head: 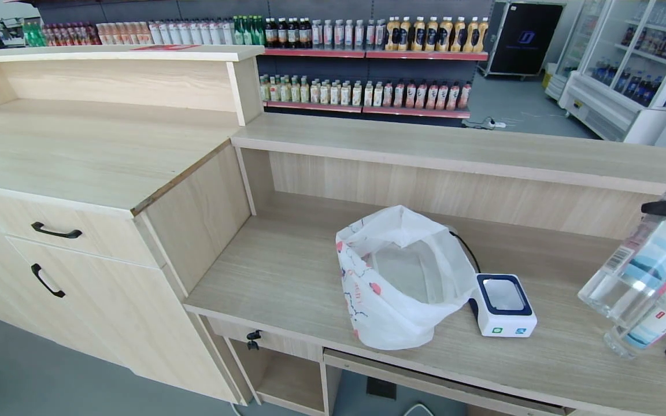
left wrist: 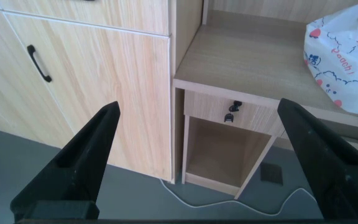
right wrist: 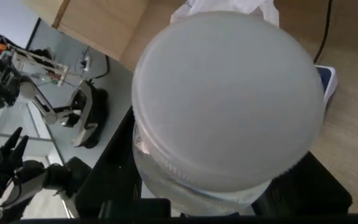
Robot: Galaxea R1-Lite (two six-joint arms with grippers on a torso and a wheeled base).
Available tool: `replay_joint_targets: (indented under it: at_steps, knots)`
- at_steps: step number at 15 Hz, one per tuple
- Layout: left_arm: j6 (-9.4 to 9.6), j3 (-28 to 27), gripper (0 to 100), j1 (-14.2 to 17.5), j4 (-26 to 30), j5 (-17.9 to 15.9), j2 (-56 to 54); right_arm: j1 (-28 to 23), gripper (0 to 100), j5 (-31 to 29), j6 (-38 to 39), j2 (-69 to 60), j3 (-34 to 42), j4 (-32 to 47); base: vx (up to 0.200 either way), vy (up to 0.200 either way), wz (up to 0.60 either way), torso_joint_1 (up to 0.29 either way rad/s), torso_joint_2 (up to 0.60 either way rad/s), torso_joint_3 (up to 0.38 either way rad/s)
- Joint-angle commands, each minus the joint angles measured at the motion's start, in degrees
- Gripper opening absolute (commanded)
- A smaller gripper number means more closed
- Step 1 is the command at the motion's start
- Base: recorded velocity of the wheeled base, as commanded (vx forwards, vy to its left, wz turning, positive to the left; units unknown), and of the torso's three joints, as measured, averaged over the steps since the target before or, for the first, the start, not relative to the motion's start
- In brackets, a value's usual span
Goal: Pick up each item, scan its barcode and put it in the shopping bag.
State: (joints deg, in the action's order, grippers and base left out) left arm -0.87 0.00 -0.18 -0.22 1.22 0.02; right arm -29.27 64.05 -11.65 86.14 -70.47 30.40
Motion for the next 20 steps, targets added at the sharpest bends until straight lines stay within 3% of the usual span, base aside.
replay_joint_targets:
  at_steps: [1,5,9,11,14,15,18,20]
  knots:
    - [-0.01,0.0,100,0.0,0.0,0.0,0.0,0.9,0,-0.9,4.9,1.0,-1.9,-0.2,0.000,0.000,0.00,0.000,0.00,0.000]
    - [-0.01,0.0,100,0.0,0.0,0.0,0.0,3.2,0,-1.1,9.6,1.9,-3.9,-0.3,0.000,0.000,0.00,0.000,0.00,0.000]
    - [-0.01,0.0,100,0.0,0.0,0.0,0.0,8.5,0,-15.1,12.4,4.1,-4.8,-6.3,0.000,0.000,0.00,0.000,0.00,0.000]
    - [-0.01,0.0,100,0.0,0.0,0.0,0.0,11.1,0,-22.3,12.1,4.5,-4.3,-14.1,0.000,0.000,0.00,0.000,0.00,0.000]
    - [-0.01,0.0,100,0.0,0.0,0.0,0.0,14.6,0,-23.8,11.2,5.7,-0.7,-32.5,0.000,0.000,0.00,0.000,0.00,0.000]
    - [-0.01,0.0,100,0.0,0.0,0.0,0.0,15.3,0,-26.5,7.6,5.8,2.0,-36.1,0.000,0.000,0.00,0.000,0.00,0.000]
    - [-0.01,0.0,100,0.0,0.0,0.0,0.0,15.6,0,-34.7,-7.3,5.2,6.8,-37.0,0.000,0.000,0.00,0.000,0.00,0.000]
    - [-0.01,0.0,100,0.0,0.0,0.0,0.0,15.9,0,-34.9,-10.1,5.0,7.9,-37.6,0.000,0.000,0.00,0.000,0.00,0.000]
